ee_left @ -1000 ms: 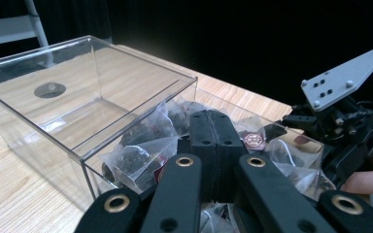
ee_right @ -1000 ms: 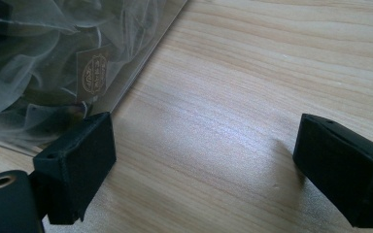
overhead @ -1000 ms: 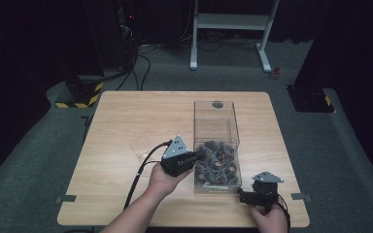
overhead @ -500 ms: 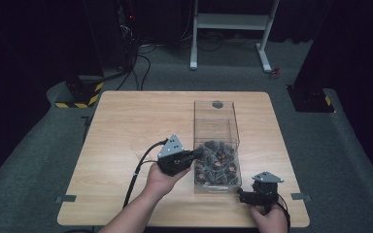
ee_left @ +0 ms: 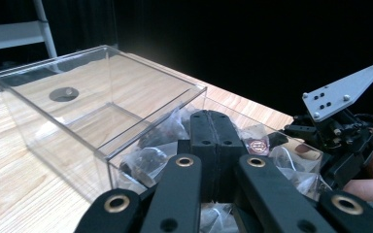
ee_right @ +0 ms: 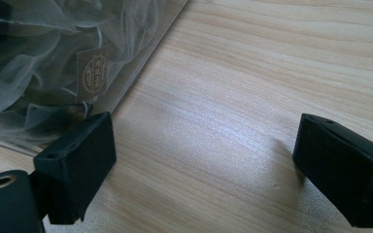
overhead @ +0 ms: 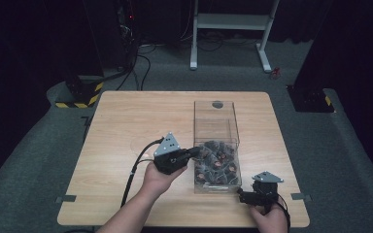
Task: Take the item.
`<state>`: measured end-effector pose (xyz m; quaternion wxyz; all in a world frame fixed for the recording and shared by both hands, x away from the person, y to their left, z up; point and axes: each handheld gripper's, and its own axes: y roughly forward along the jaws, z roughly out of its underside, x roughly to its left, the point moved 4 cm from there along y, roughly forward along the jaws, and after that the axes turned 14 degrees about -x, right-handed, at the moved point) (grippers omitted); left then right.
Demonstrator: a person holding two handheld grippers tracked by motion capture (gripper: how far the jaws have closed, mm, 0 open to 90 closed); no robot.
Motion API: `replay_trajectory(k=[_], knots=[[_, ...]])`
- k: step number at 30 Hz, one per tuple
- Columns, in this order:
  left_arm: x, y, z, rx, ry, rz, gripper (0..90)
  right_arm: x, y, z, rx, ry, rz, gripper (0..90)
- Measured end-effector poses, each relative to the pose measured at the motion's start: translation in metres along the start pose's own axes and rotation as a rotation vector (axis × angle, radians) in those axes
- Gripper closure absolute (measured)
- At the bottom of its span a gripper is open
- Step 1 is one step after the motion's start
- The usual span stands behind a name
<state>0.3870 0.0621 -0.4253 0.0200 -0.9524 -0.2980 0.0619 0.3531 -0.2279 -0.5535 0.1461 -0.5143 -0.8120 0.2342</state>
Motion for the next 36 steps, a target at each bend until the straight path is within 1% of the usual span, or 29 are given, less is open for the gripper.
replay_trajectory(k=[15,24,25,28,31,36], knots=[[0.014,-0.016,-0.004,-0.016,0.001,-0.038,90.0,0.0,0.0,0.0,0.0,0.0,0.0,8.1],[0.025,-0.027,-0.006,-0.023,0.005,-0.07,90.0,0.0,0.0,0.0,0.0,0.0,-0.001,8.1],[0.027,-0.03,-0.006,-0.024,0.002,-0.08,90.0,0.0,0.0,0.0,0.0,0.0,-0.001,8.2],[0.031,-0.034,-0.007,-0.026,0.002,-0.089,90.0,0.0,0.0,0.0,0.0,0.0,-0.001,8.1],[0.037,-0.04,-0.007,-0.028,0.005,-0.108,90.0,0.0,0.0,0.0,0.0,0.0,-0.001,8.2],[0.043,-0.047,-0.007,-0.027,0.007,-0.125,90.0,0.0,0.0,0.0,0.0,0.001,-0.001,8.2]])
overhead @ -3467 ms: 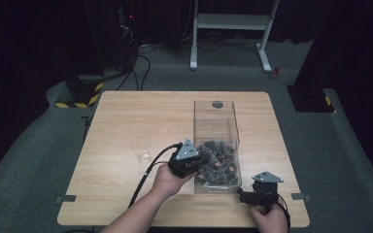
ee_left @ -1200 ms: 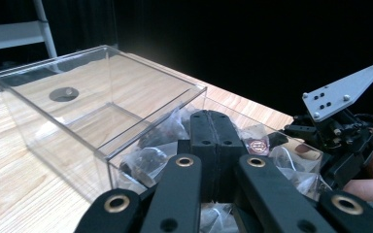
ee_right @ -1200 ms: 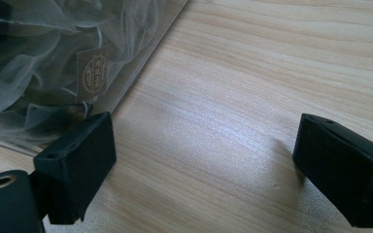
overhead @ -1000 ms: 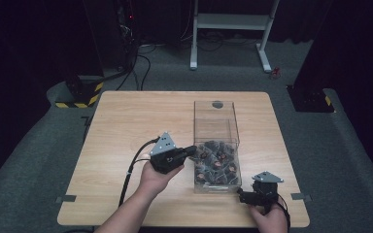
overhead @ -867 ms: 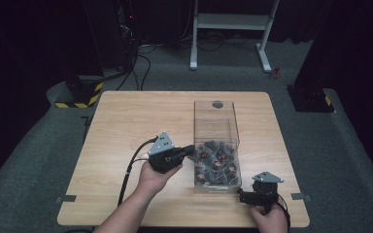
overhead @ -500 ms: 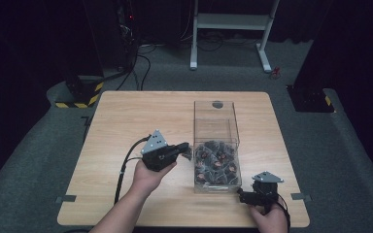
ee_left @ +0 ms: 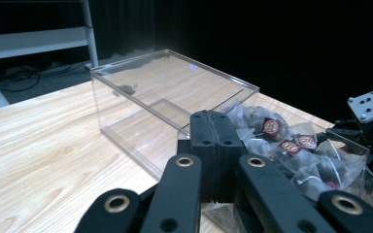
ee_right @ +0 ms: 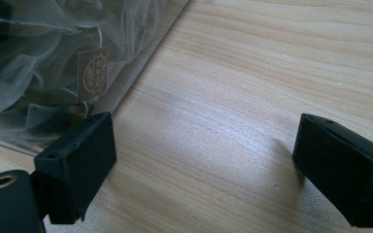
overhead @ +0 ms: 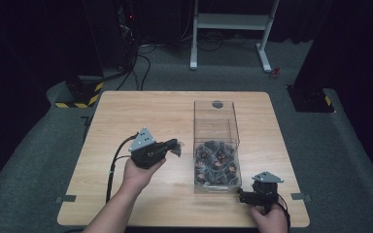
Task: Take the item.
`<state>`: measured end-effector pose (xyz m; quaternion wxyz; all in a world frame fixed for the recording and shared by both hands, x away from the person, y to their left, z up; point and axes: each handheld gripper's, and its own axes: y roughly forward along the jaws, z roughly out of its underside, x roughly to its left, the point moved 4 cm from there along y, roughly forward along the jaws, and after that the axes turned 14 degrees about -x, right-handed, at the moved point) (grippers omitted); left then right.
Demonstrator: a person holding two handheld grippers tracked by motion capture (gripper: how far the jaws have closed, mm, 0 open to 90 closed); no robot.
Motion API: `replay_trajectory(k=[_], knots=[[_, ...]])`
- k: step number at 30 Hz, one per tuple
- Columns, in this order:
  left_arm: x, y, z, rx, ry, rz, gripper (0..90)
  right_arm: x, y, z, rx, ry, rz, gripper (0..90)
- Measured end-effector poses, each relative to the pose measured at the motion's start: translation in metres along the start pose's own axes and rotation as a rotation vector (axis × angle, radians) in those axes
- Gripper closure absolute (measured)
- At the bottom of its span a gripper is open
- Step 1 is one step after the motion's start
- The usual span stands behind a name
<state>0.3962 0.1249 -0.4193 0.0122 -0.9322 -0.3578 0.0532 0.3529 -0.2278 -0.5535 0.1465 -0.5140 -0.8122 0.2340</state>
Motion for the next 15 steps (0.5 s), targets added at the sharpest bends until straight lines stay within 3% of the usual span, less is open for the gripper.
replay_trajectory(k=[15], knots=[[0.023,-0.022,0.004,-0.006,-0.015,-0.062,90.0,0.0,0.0,0.0,-0.001,-0.004,-0.002,8.6]])
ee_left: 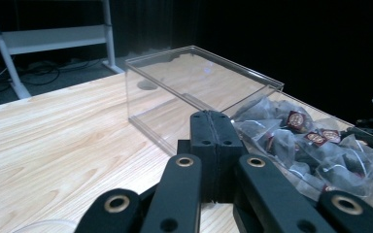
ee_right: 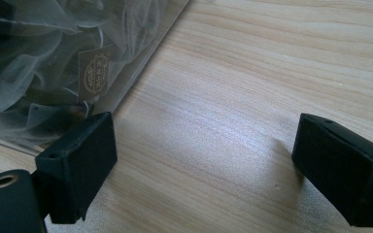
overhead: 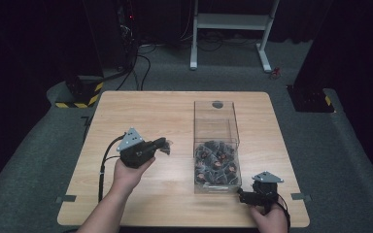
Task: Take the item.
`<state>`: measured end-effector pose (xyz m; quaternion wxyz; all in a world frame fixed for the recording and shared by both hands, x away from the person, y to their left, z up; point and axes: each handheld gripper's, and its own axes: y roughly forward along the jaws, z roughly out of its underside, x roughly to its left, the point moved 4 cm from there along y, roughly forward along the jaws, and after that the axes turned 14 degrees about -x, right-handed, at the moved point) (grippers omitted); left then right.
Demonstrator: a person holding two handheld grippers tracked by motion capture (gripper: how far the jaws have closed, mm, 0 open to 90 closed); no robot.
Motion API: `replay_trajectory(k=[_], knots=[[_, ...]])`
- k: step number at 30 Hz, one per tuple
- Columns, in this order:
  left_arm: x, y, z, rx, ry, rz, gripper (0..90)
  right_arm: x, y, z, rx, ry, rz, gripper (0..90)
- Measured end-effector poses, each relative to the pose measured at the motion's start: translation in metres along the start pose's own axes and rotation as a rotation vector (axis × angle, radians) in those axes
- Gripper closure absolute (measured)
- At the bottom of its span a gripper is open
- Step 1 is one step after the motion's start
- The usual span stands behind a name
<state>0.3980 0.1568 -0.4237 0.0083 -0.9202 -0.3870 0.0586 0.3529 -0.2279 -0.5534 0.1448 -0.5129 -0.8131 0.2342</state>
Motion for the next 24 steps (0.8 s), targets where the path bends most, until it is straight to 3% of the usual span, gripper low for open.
replay_trajectory(k=[24], knots=[[0.034,-0.027,0.0,-0.005,-0.005,-0.087,90.0,0.0,0.0,0.0,0.0,-0.001,0.0,8.7]])
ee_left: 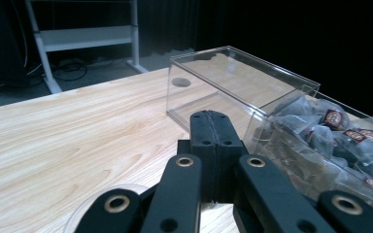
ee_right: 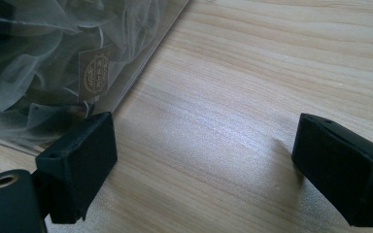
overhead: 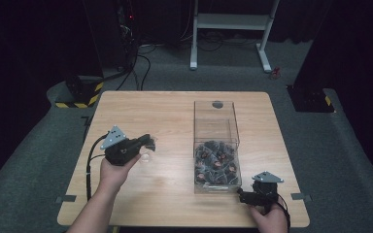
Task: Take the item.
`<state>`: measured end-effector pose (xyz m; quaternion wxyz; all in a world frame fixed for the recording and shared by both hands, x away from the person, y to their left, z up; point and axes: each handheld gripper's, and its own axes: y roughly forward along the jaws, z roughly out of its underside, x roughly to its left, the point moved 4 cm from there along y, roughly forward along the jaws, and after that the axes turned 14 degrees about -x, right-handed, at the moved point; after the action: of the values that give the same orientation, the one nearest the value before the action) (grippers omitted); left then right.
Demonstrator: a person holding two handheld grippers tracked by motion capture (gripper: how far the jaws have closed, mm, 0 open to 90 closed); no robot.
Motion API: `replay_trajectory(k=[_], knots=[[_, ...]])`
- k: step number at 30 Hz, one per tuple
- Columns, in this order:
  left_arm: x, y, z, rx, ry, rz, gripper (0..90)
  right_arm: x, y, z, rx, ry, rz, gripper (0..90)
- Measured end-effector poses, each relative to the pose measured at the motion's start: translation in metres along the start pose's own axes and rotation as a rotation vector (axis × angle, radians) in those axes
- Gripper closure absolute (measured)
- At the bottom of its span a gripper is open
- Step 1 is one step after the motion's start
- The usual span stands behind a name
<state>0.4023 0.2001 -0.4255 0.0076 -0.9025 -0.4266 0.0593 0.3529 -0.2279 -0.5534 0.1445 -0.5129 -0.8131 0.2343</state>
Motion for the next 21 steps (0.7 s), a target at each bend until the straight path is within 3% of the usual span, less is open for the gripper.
replay_trajectory(k=[21], knots=[[0.03,-0.011,0.005,0.019,-0.018,-0.075,90.0,0.0,0.0,0.0,0.0,-0.001,0.0,8.8]])
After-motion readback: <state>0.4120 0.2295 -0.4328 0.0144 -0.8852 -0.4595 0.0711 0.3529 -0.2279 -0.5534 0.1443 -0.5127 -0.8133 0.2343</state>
